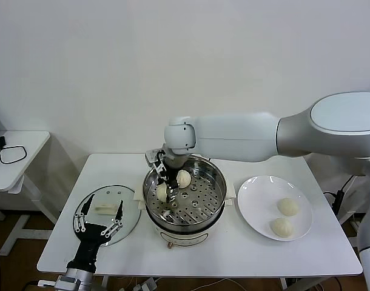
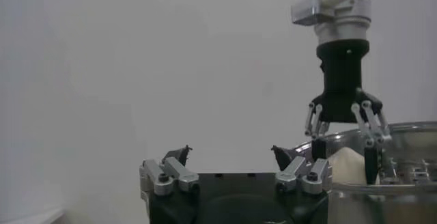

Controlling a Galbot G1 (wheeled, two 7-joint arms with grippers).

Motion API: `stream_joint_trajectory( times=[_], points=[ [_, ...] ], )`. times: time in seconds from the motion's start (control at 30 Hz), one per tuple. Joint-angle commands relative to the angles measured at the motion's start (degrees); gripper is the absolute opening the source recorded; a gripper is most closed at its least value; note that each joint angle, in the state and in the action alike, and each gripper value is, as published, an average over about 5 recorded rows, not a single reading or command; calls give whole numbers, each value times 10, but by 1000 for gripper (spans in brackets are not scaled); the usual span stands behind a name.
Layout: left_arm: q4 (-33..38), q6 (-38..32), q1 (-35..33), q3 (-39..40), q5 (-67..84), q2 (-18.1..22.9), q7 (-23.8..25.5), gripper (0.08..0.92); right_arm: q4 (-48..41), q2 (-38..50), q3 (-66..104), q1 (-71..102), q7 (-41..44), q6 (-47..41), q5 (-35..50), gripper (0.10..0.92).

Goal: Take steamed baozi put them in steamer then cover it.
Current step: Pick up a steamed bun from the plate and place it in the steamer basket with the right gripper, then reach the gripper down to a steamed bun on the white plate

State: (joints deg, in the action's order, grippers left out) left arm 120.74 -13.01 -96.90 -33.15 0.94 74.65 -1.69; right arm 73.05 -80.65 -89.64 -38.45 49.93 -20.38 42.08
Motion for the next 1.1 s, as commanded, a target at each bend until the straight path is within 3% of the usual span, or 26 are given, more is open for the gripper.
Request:
stream_joint_trajectory(
  times=[0.03, 0.3, 0.43, 0.7, 0.9, 1.1],
  points=[
    [1, 6, -1, -1, 0, 0, -2, 823, -6, -14, 0, 32, -35, -9, -6, 689],
    [4, 8, -4, -3, 0, 2, -3, 823, 10, 5, 19, 29, -44, -10, -13, 810],
    [6, 8, -7, -3, 0, 3, -2, 823, 51, 49, 43, 9, -38, -14, -20, 821],
    [10, 9, -9, -1, -3, 3, -2, 823, 123, 254, 100, -70, 71, 19, -80, 823],
    [15, 7, -11, 3, -7, 4, -1, 823, 104, 410, 100, -78, 183, 103, -194, 823],
    [11, 5, -12, 8, -9, 7, 0, 823, 61, 509, 136, 23, 229, 169, -283, 823]
  ],
)
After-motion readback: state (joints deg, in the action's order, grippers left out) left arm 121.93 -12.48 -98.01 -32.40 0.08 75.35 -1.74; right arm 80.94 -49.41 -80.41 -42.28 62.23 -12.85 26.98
